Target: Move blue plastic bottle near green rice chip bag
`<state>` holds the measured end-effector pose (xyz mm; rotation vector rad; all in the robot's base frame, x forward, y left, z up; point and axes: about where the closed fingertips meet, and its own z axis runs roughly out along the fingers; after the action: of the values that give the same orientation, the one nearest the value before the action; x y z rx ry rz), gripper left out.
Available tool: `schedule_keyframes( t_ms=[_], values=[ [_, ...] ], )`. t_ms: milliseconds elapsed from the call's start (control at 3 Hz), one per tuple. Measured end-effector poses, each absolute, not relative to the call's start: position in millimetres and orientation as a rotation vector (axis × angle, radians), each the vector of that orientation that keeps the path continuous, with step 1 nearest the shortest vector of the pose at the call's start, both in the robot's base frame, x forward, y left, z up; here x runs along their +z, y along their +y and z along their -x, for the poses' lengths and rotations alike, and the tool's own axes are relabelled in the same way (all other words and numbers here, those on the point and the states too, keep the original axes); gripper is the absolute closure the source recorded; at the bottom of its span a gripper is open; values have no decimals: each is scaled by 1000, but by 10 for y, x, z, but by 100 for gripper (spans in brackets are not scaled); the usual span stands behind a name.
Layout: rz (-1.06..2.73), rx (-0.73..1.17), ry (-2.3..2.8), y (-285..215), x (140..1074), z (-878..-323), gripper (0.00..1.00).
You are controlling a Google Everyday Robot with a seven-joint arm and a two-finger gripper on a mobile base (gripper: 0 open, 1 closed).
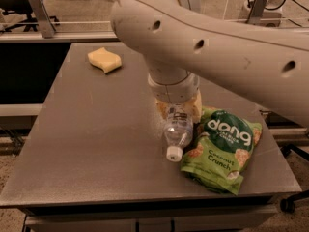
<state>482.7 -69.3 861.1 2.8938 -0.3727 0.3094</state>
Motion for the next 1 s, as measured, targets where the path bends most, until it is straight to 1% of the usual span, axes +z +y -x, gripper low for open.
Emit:
schedule_keyframes(
  t_ms=[333,1000],
  values=[
    [-2942,176,-397,-733,8499,-4681,82],
    [-2962,200,-399,-692,8496,-4708,35]
  ],
)
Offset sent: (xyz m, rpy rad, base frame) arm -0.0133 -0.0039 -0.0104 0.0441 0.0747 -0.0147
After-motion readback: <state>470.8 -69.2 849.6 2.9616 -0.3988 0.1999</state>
